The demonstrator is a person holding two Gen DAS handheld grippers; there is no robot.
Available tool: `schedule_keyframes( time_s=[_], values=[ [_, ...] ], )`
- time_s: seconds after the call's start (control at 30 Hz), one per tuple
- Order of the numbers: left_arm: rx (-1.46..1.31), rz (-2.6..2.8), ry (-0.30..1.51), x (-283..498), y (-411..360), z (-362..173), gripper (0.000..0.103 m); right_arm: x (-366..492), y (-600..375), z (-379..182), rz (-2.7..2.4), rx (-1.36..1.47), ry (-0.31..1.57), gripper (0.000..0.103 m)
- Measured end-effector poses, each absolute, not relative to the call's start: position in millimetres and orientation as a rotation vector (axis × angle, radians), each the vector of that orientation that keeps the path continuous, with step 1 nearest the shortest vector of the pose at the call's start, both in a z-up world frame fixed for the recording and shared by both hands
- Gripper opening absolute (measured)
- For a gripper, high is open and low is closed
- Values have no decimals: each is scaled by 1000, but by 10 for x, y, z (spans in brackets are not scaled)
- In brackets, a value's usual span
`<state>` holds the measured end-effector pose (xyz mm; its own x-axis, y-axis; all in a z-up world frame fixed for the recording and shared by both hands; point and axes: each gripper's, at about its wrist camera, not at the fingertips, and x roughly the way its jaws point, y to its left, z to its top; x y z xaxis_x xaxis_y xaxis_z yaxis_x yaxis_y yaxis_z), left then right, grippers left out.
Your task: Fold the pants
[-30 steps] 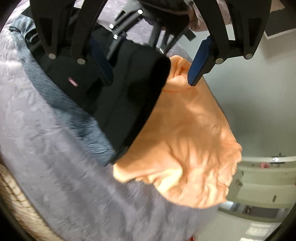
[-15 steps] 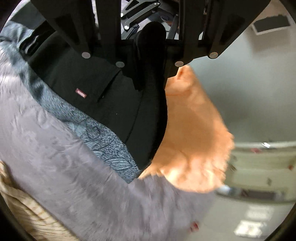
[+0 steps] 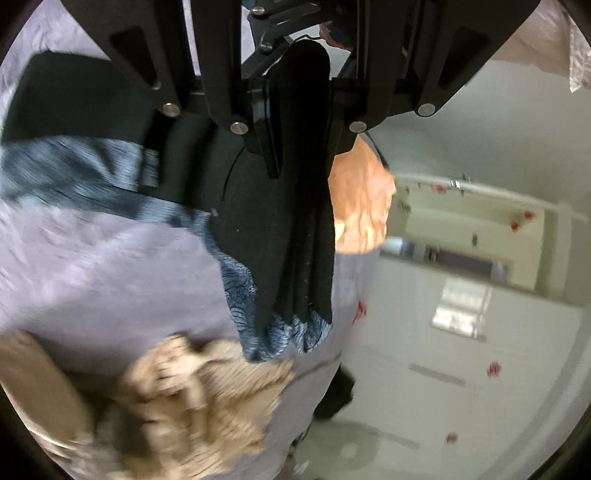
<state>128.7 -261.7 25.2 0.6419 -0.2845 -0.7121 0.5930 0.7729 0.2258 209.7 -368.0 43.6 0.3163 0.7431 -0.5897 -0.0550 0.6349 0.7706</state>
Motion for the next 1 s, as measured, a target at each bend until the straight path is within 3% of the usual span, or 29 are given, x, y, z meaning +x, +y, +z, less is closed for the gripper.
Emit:
schedule_keyframes(
  time_s=[0.27, 0.4, 0.57, 0.7, 0.8, 0.9, 1.0],
  values=[
    [640, -635, 743, 841, -3597, -349, 39, 1456, -4902, -280, 443, 923, 1086, 24],
    [688, -670, 847, 747, -3924, -779, 39, 1252, -5247, -913, 330, 989, 1142, 24],
    [759, -652, 847, 592, -4067, -1050, 39, 1082, -5424, -1401, 274, 1080, 1167, 24],
    [784, -647, 842, 546, -4082, -1071, 40, 1097, -5453, -1519, 282, 1102, 1164, 24],
    [768, -675, 870, 574, -4000, -995, 44, 1089, -5431, -1496, 270, 1072, 1164, 24],
    [749, -712, 888, 597, -3878, -893, 57, 1077, -5401, -1428, 248, 1032, 1175, 24],
    [718, -747, 891, 609, -3682, -711, 57, 1119, -5357, -1365, 209, 993, 1197, 25]
  ],
)
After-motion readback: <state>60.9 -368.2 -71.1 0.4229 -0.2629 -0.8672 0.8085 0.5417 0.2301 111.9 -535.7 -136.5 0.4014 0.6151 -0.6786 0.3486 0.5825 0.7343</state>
